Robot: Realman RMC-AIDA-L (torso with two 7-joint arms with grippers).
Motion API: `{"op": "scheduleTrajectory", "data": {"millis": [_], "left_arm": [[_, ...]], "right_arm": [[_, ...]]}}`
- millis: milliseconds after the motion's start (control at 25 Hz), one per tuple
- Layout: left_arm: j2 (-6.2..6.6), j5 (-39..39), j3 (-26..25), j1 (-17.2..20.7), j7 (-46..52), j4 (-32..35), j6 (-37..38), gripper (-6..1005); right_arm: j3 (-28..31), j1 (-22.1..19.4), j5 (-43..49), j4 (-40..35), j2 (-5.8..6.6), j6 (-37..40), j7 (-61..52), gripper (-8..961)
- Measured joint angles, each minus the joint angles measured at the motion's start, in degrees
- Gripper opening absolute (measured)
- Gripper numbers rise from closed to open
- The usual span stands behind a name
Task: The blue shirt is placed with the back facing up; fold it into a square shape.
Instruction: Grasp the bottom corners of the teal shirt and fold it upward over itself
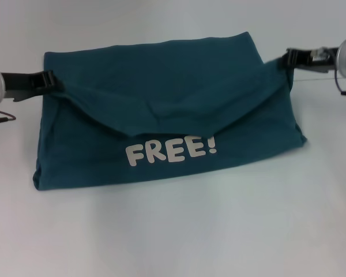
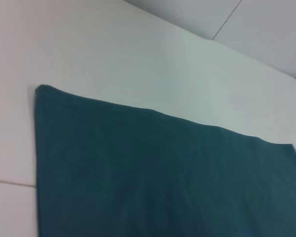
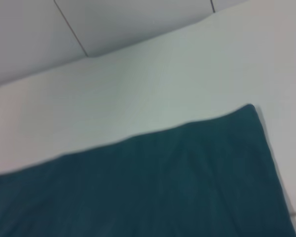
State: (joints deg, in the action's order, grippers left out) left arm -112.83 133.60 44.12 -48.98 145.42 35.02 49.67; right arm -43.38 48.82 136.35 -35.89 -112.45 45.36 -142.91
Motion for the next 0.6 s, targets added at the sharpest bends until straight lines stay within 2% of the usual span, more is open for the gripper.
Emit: {"op": "scheduleTrajectory", "data": {"millis": [120, 280, 440, 600], "left_arm": [[-0.58, 0.02, 0.24, -0.05, -1.36, -1.51, -2.8, 28], [-0.7, 0.02, 0.33, -0.06, -1.66, -2.49, -4.53, 28], [-0.72, 0.08, 0.27, -0.06, -1.73, -2.13, -4.65, 28], [-0.67, 0.1, -0.03, 0.04, -1.58, -1.33, -4.76, 27]], "right_arm": [[-1.34, 0.52, 0.75, 3.01, -0.2, -3.45, 0.18, 35], [-4.49, 1.33, 1.36, 5.26, -0.3, -7.26, 0.16, 36], [-5.97, 1.71, 1.37, 4.91, -0.34, -7.89, 0.08, 57], [-5.98, 2.54, 1.21, 4.87, 0.21, -7.98, -0.01, 78]]}}
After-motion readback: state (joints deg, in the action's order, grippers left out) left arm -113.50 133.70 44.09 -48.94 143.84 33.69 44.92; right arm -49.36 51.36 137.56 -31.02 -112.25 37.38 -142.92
